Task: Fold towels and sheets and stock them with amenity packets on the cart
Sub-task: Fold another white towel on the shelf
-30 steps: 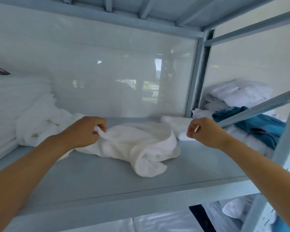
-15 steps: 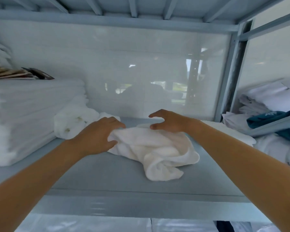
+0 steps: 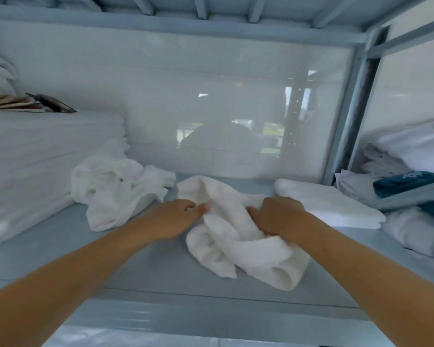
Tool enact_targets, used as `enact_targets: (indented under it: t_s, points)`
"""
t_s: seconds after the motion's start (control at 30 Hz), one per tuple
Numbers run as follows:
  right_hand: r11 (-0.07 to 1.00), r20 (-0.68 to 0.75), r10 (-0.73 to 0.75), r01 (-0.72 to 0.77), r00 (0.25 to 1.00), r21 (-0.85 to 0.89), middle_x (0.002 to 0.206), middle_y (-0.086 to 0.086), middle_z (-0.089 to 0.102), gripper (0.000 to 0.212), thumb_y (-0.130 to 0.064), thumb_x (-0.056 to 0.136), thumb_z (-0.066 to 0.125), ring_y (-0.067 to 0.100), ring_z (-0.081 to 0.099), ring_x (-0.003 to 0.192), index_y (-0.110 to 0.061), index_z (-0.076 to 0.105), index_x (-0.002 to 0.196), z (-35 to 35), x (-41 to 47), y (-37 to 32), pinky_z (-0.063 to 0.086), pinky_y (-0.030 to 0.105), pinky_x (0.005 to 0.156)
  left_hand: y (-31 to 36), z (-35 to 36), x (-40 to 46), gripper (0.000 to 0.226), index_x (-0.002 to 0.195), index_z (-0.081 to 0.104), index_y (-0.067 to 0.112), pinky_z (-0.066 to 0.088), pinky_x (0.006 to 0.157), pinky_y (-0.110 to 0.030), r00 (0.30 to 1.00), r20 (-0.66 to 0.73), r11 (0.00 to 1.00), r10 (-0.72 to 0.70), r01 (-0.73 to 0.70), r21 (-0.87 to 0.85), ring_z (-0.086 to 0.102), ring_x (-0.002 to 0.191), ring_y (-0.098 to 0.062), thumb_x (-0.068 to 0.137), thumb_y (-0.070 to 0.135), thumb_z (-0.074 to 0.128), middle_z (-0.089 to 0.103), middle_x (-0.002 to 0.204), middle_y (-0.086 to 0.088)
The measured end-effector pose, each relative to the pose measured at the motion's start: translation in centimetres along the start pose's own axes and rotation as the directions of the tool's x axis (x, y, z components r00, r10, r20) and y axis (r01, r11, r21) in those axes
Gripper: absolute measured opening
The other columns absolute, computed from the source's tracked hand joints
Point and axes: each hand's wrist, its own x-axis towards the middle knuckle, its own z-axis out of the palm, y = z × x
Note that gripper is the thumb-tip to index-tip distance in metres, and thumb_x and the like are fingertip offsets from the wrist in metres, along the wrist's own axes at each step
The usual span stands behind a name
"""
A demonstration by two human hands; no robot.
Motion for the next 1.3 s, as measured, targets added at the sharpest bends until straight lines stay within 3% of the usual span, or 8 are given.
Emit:
enact_targets:
  t_s: [0.1,0.2,0.4,0.5,0.67,0.83,1.07,1.3]
  points:
    - [0.999,0.020,0.035,-0.035,0.999,-0.015,0.086,-0.002,0.057,0.054,-0.071,0.094,0.033,0.014,0.050,0.068,-0.022,0.056,0.090,-1.3,-3.6,1.4,0.036,0.031,0.059,2.7,-0.5,1.4,0.083,0.107,0.071,0.037,0.054,0.071,-0.027,0.994,0.109,0.997,-0.004,0.012,-0.078,0.068,0.091,-0.008,0.064,0.101,0.040,0.072,0.116,0.009]
    - [0.997,0.171,0.004,-0.017,0.985,0.074,0.080,-0.001,0.061,0.056,-0.076,0.089,0.041,0.012,0.061,0.043,-0.022,0.053,0.081,-3.7,-7.3,2.4,0.044,0.027,0.043,5.3,-0.4,2.6,0.080,0.106,0.073,0.034,0.058,0.088,-0.039,0.959,0.281,0.999,0.017,-0.027,0.030,0.069,0.096,-0.015,0.054,0.092,0.057,0.071,0.109,0.008]
    - [0.995,-0.043,-0.023,0.027,0.999,0.094,0.057,-0.003,0.070,0.040,-0.056,0.088,0.056,0.016,0.068,0.047,-0.019,0.063,0.075,-5.9,-7.2,3.7,0.058,0.034,0.070,6.8,-0.1,3.9,0.029,0.099,0.076,0.027,0.055,0.076,-0.026,0.960,0.252,0.963,0.125,-0.179,0.204,0.066,0.084,-0.006,0.073,0.039,0.081,0.071,0.097,0.011]
    - [0.970,-0.176,0.013,0.031,0.984,0.242,0.100,0.000,0.074,0.050,-0.062,0.088,0.061,0.023,0.072,0.083,-0.016,0.071,0.102,-5.5,-3.1,3.2,0.058,0.035,0.080,6.3,0.3,3.7,0.017,0.088,0.073,0.028,0.046,0.064,-0.021,0.974,0.130,0.967,0.188,-0.207,0.151,0.060,0.077,-0.001,0.073,0.025,0.081,0.067,0.088,0.012]
    - [0.935,0.124,-0.004,-0.040,0.992,0.351,0.125,0.007,0.065,0.055,-0.050,0.089,0.069,0.028,0.066,0.104,-0.011,0.063,0.127,-1.7,2.6,0.1,0.054,0.032,0.081,5.0,-0.7,2.8,0.011,0.081,0.070,0.028,0.048,0.064,-0.025,0.961,-0.154,0.971,0.227,-0.212,0.108,0.063,0.079,-0.010,0.073,0.022,0.074,0.066,0.084,0.013]
    - [0.794,-0.187,0.077,0.053,0.979,0.606,0.104,0.004,0.068,0.027,-0.012,0.080,0.080,0.018,0.063,0.094,-0.015,0.076,0.107,-1.3,5.2,-0.1,0.046,0.022,0.079,2.8,-2.8,2.3,0.007,0.089,0.064,0.024,0.052,0.076,-0.037,0.911,-0.297,0.947,0.287,-0.223,0.232,0.063,0.088,-0.024,0.082,0.021,0.064,0.066,0.094,0.003]
    - [0.664,-0.716,0.254,0.421,0.650,0.618,0.107,0.002,0.066,0.034,-0.023,0.091,0.070,0.021,0.060,0.090,-0.020,0.063,0.125,-6.9,4.4,1.6,0.052,0.035,0.085,1.5,-8.8,4.6,0.016,0.111,0.063,0.008,0.050,0.081,-0.050,0.571,-0.696,0.899,0.436,-0.310,0.309,0.059,0.096,-0.033,0.098,0.015,0.057,0.061,0.103,-0.013]
    - [0.920,-0.037,0.041,-0.024,0.998,0.391,0.163,0.022,0.023,0.091,-0.059,0.098,0.052,0.040,0.036,0.145,-0.023,0.000,0.164,0.5,5.3,1.1,0.033,0.047,0.117,-0.1,-3.6,6.1,0.064,0.154,0.033,0.018,0.041,0.105,-0.047,0.902,-0.327,0.872,0.283,-0.100,0.479,0.041,0.133,-0.033,0.098,0.033,0.059,0.037,0.150,-0.012]
